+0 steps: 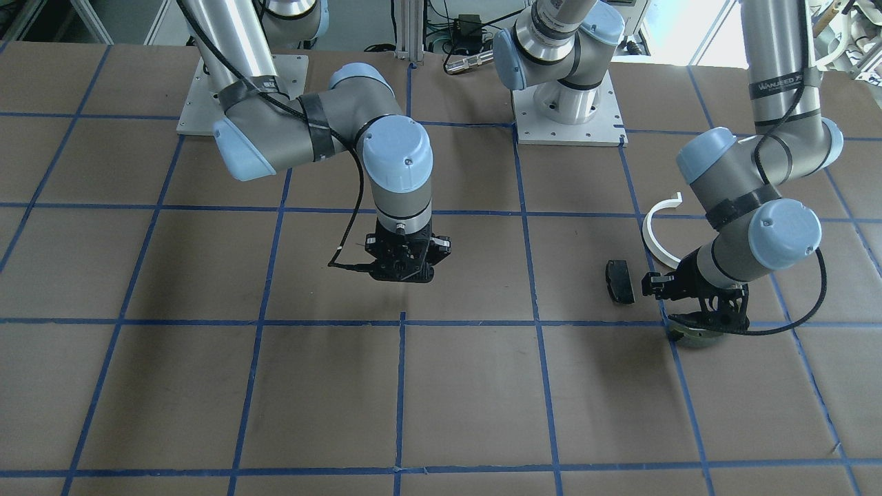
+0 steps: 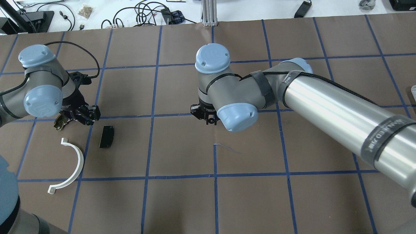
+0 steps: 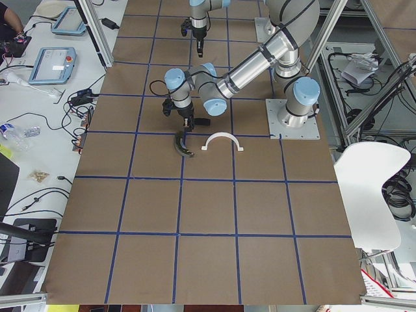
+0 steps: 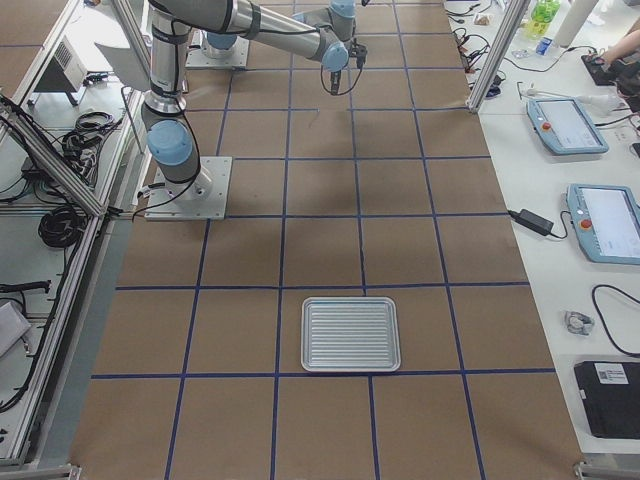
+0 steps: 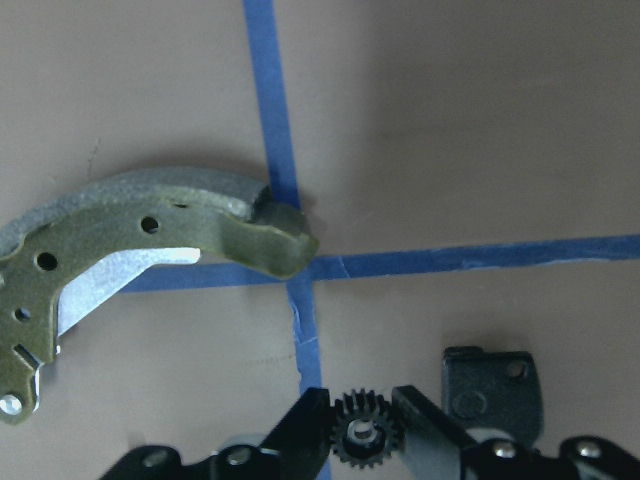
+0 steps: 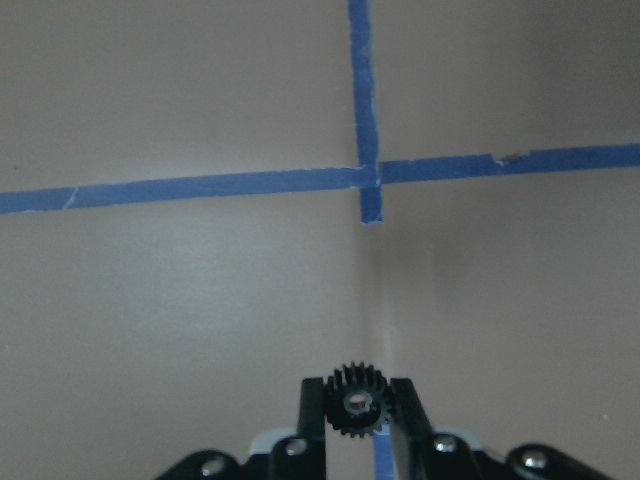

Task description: Place bearing gear from tray to pile

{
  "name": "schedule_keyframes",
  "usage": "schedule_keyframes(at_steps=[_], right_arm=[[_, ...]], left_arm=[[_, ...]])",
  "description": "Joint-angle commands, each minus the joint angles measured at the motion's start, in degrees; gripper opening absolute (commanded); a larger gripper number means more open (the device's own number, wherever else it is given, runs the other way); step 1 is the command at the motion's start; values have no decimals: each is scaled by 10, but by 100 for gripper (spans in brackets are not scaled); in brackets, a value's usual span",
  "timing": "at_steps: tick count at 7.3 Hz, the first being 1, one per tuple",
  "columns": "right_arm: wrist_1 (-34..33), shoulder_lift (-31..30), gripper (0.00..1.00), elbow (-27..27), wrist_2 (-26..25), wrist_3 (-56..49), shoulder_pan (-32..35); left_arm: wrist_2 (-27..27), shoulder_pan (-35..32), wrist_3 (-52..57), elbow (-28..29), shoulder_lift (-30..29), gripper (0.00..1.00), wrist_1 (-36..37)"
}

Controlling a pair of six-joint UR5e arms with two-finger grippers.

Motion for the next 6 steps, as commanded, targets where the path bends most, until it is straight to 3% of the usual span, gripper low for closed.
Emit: schedule_keyframes(at_steps=[1, 2, 3, 4, 6], right_arm=[[-21, 24, 4, 3, 0, 11, 15], [-21, 27, 10, 5, 0, 15, 21], [-21, 36, 60, 5, -1, 13, 22], [-22, 36, 100, 5, -1, 13, 23], [-8, 3, 100, 0, -16, -17, 7]], left_arm=[[-3, 4, 0, -7, -2, 99, 7], [-3, 4, 2, -7, -1, 100, 6], [-3, 2, 0, -6, -2, 100, 6], [-3, -6, -4, -4, 1, 100, 3], [-6, -54, -13, 0, 8, 100, 5]])
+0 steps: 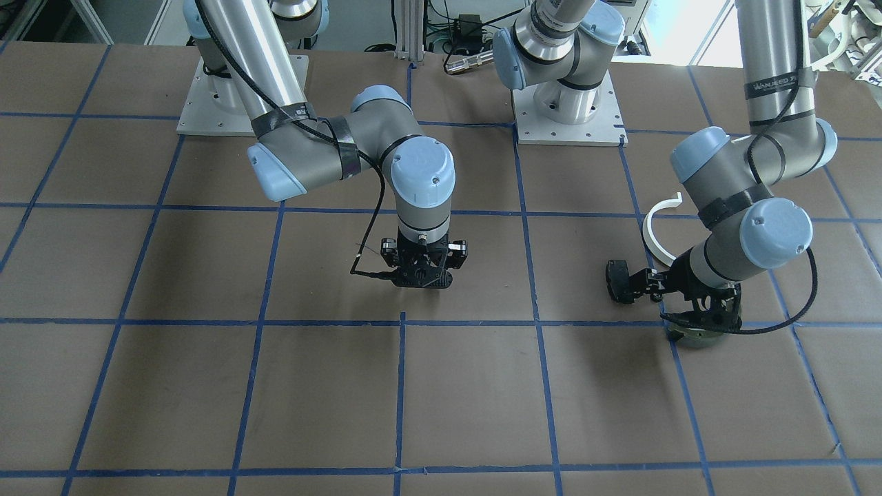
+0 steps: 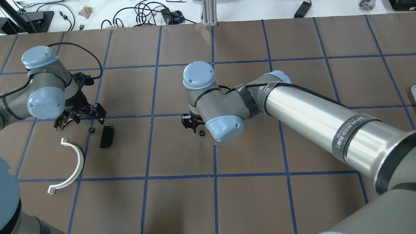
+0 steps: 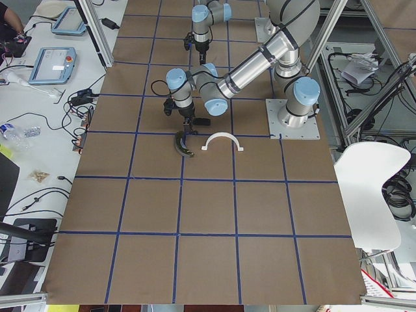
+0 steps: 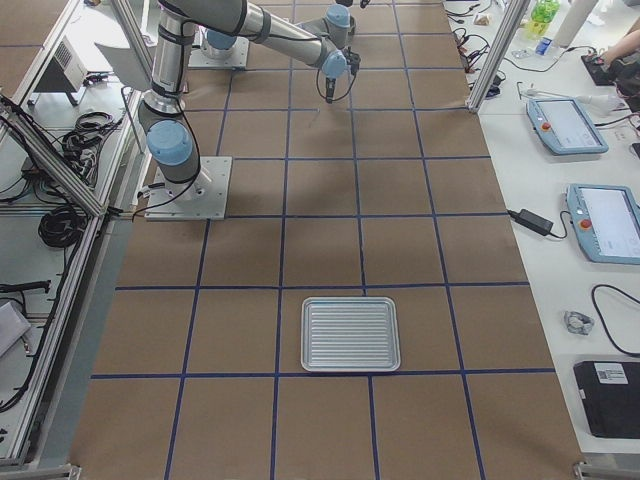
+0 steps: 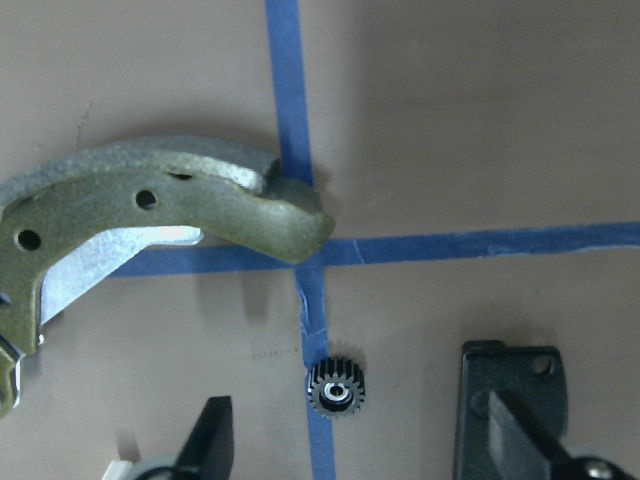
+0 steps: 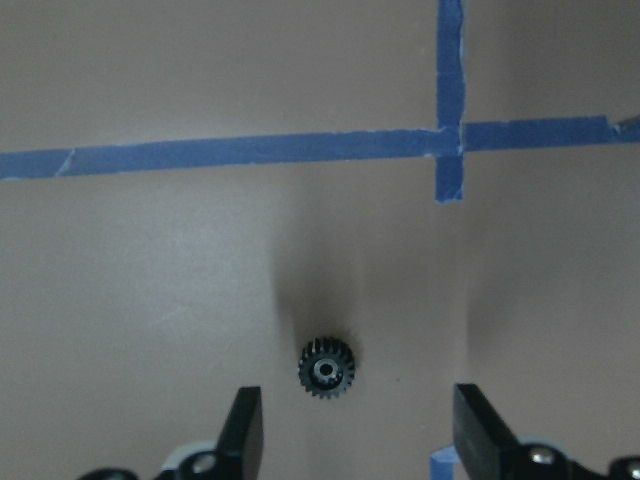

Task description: Place bearing gear from tray to pile

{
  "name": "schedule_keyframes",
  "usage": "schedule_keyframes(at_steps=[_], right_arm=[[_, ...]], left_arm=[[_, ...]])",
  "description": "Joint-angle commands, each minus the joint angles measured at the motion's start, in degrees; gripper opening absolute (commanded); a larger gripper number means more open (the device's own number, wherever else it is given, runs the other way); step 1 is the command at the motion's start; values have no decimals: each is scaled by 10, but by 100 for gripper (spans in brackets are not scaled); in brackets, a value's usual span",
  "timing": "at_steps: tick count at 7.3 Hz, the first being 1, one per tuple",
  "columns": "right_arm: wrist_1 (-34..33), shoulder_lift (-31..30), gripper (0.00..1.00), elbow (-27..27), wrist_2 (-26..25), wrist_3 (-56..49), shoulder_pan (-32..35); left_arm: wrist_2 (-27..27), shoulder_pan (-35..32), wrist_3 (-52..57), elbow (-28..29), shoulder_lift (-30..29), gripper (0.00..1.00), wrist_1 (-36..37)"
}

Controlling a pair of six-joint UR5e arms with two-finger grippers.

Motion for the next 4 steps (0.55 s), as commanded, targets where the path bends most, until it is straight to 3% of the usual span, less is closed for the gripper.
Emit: schedule_keyframes(at_steps=[1, 4], right_arm=[[78, -74, 100, -1, -13, -94, -45], [222, -196, 100, -19, -13, -344, -239]], left_arm=[[-10, -73, -45, 10, 7, 100, 1], [-58, -192, -244, 35, -2, 100, 3]])
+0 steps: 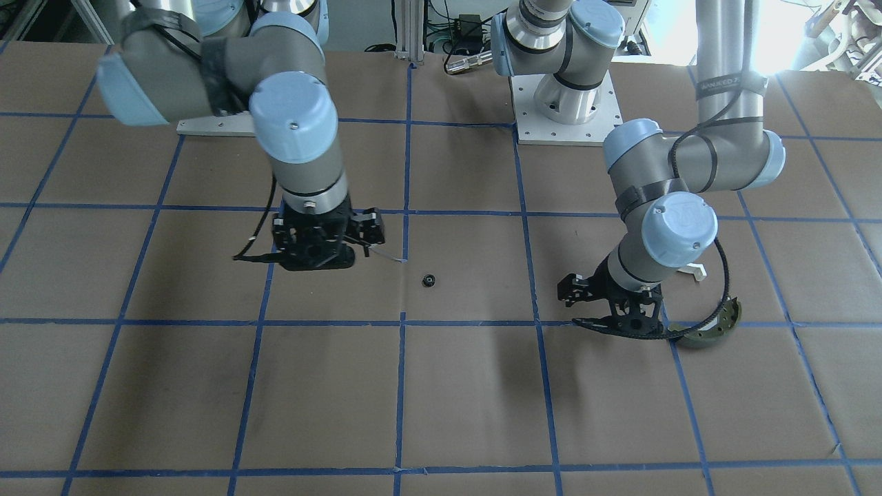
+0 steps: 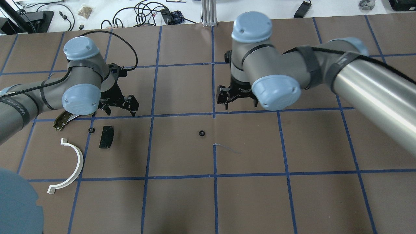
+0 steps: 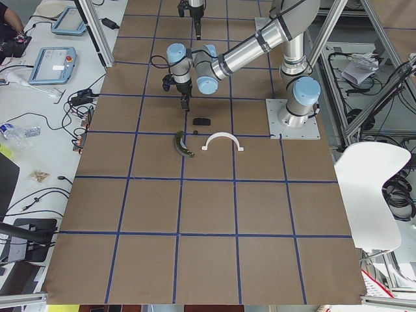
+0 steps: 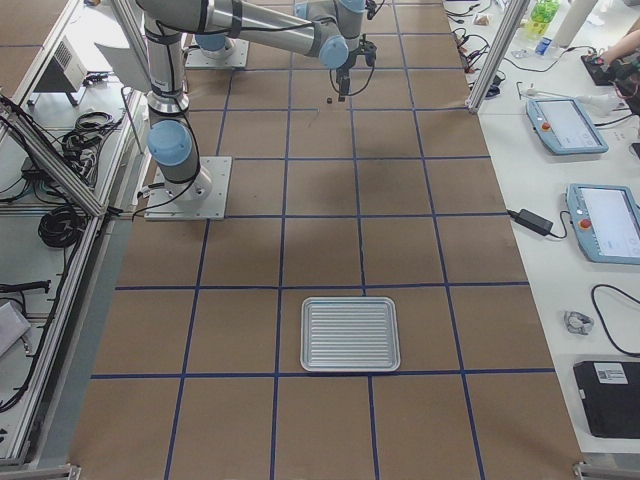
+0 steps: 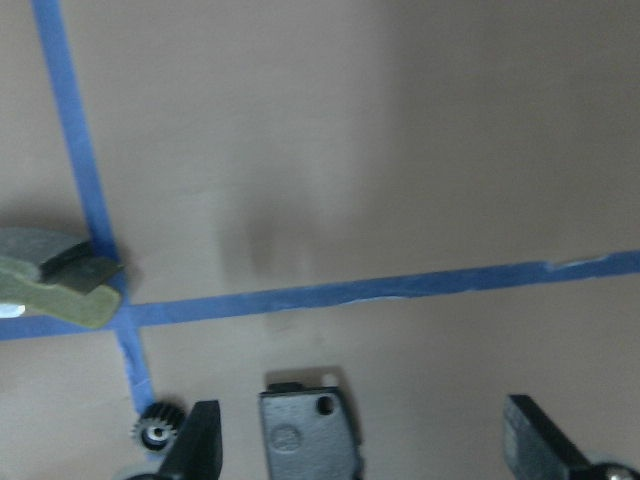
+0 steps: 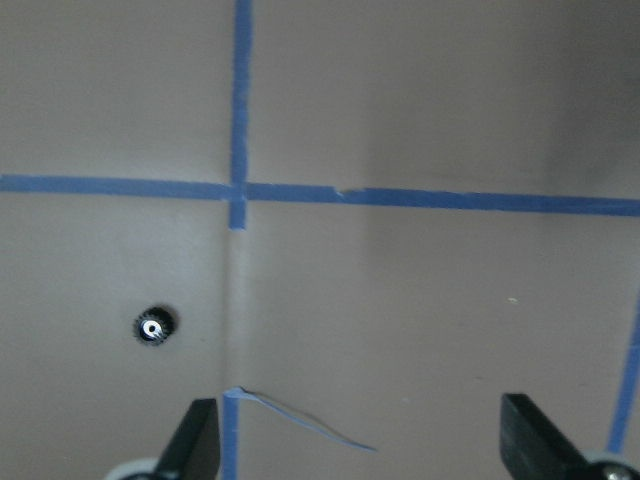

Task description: Place bearing gear from tray to pile

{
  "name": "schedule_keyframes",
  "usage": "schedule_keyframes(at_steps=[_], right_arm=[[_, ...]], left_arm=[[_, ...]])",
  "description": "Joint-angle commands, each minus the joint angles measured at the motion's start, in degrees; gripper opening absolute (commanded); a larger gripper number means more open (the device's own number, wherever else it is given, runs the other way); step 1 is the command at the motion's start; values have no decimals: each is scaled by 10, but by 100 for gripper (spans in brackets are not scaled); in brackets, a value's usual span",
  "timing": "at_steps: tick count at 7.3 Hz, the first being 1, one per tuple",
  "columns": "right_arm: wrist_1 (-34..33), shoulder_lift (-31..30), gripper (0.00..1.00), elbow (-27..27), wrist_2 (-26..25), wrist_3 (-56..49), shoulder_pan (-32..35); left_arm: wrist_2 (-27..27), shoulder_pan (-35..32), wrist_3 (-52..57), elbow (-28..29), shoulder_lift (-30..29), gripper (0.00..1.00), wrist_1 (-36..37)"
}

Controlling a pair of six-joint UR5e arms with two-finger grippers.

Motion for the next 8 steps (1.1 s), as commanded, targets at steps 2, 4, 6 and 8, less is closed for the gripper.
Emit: schedule_keyframes(at_steps=[2, 4, 6, 8], right_arm=[[186, -71, 100, -113, -15, -147, -135], [270, -100, 100, -202, -25, -97, -122], [247, -89, 100, -167, -61, -46, -71], [206, -91, 100, -146, -60, -49, -74]], left_arm=[[-27, -156, -191, 42, -11, 100, 26], [-28, -222, -243, 39, -30, 100, 45], [-26, -256, -250, 35, -52, 100, 43], [-26, -259, -242, 9, -64, 100, 77]])
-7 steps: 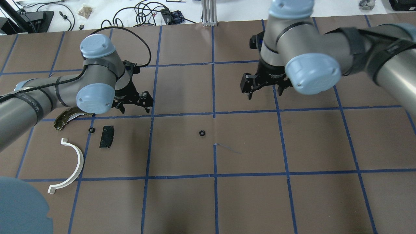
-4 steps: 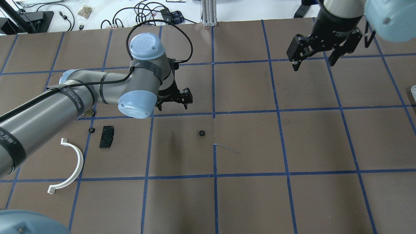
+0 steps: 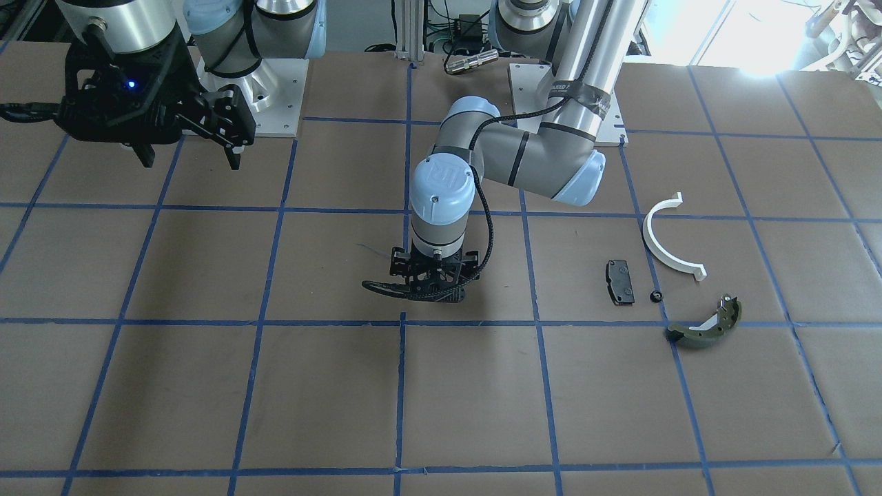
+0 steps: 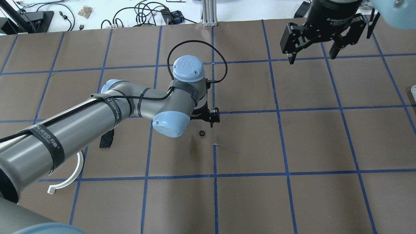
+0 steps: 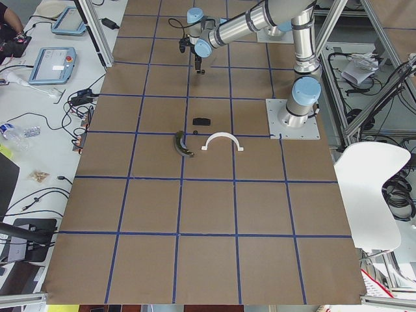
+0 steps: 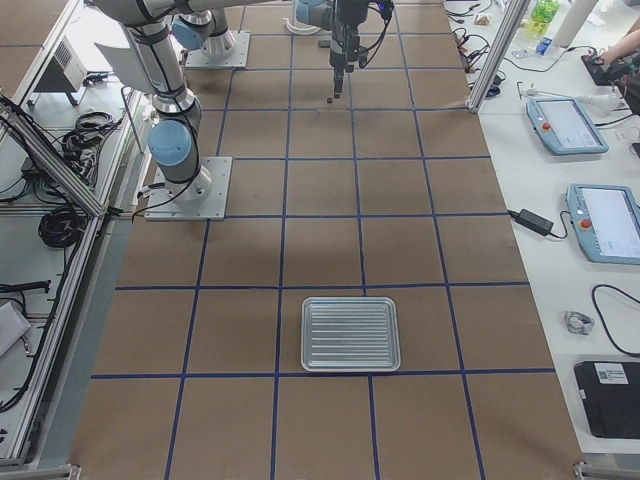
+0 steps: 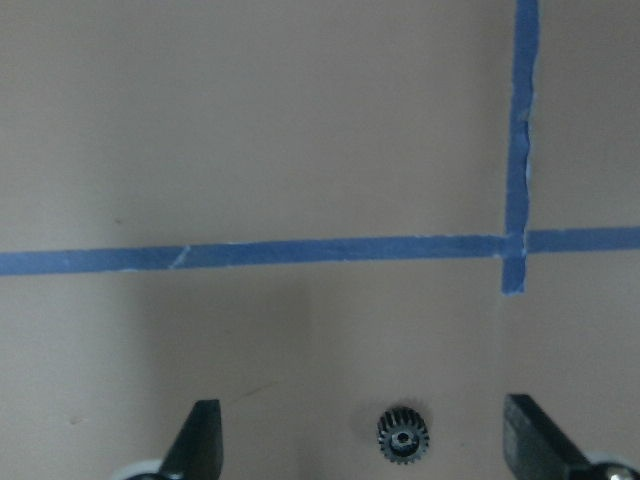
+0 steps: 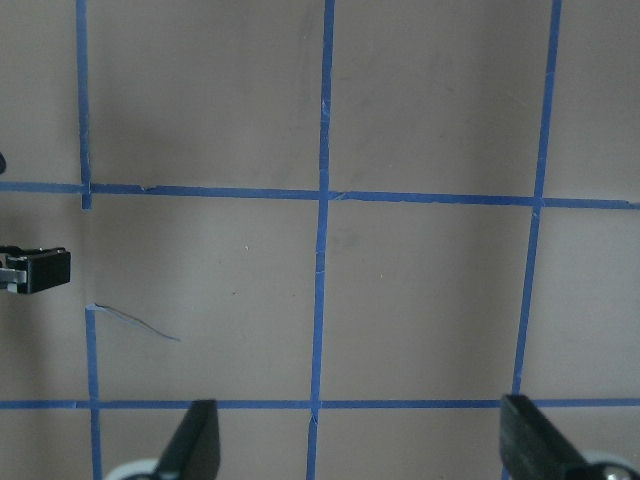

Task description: Place bearing gear from tray to pile

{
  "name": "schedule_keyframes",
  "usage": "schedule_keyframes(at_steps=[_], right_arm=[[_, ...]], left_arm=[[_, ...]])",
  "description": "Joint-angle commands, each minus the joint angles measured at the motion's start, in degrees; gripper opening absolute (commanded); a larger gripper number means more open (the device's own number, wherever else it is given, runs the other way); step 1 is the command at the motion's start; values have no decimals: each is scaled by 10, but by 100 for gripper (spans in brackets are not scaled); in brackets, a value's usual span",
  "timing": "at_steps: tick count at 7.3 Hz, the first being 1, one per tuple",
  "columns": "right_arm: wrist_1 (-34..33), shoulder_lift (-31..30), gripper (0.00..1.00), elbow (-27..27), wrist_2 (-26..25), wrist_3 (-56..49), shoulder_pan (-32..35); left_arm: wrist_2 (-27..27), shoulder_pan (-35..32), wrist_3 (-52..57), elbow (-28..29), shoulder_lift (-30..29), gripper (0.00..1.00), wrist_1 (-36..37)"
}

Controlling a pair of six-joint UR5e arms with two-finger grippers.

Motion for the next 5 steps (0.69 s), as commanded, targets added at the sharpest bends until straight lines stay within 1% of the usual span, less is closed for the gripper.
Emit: schedule_keyframes(at_steps=[1, 2, 3, 4, 5], right_arm=[[-23, -3, 100, 24, -8, 2, 0], [-26, -1, 100, 29, 0, -6, -3], [-58, -1, 100, 40, 17, -7, -5], [-69, -1, 100, 54, 19, -7, -5], [-82, -2, 100, 66, 20, -21, -6]], left_arm=[[0, -3, -1, -24, -10, 100, 35], [0, -4, -4, -27, -17, 100, 37], [0, -3, -3, -27, -16, 88, 45], [0, -4, -12, -28, -17, 83, 48], [0, -3, -13, -27, -17, 56, 48]])
